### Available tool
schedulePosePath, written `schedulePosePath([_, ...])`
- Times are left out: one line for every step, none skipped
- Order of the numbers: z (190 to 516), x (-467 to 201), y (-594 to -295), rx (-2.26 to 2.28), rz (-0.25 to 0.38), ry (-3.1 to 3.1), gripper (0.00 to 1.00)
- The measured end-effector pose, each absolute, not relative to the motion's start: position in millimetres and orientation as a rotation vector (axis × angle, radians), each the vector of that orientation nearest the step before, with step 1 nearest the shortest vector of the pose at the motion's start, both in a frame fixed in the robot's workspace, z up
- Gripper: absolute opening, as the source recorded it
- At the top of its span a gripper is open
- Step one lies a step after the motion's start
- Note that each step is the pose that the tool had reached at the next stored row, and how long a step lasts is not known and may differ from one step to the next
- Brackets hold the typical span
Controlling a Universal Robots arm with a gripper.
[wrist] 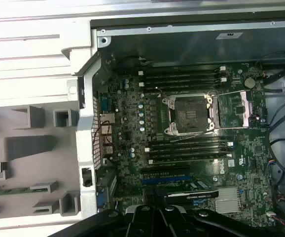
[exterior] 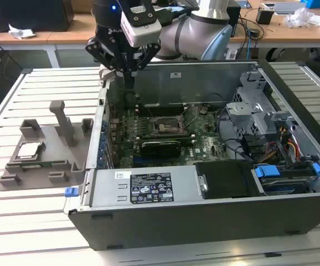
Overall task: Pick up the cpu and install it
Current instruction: 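Reach for the cpu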
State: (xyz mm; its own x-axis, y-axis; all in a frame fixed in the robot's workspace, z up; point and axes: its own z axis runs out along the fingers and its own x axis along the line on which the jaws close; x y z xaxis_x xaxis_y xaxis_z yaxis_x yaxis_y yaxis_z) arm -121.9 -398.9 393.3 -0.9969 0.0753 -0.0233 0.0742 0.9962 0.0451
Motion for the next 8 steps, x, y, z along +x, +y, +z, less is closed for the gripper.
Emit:
schedulePosePath([393.3, -122.1, -398.8, 0.117, 0.069, 3.114, 0.11])
schedulePosePath([393.3, -123.7, -398.9, 0.117, 0.069, 3.114, 0.11])
schedulePosePath([393.3, -125.8, -398.9, 0.117, 0.069, 3.114, 0.11])
schedulePosePath([393.3, -127.3, -398.8, 0.117, 0.069, 3.114, 0.11])
schedulePosePath([393.3, -127.7, -398.8, 0.117, 0.069, 3.114, 0.11])
schedulePosePath([393.3, -128.1, -398.8, 0.117, 0.069, 3.114, 0.11])
schedulePosePath([393.3, -128.9, -398.8, 0.117, 0.069, 3.114, 0.11])
schedulePosePath([393.3, -129.2, -398.8, 0.117, 0.069, 3.114, 0.11])
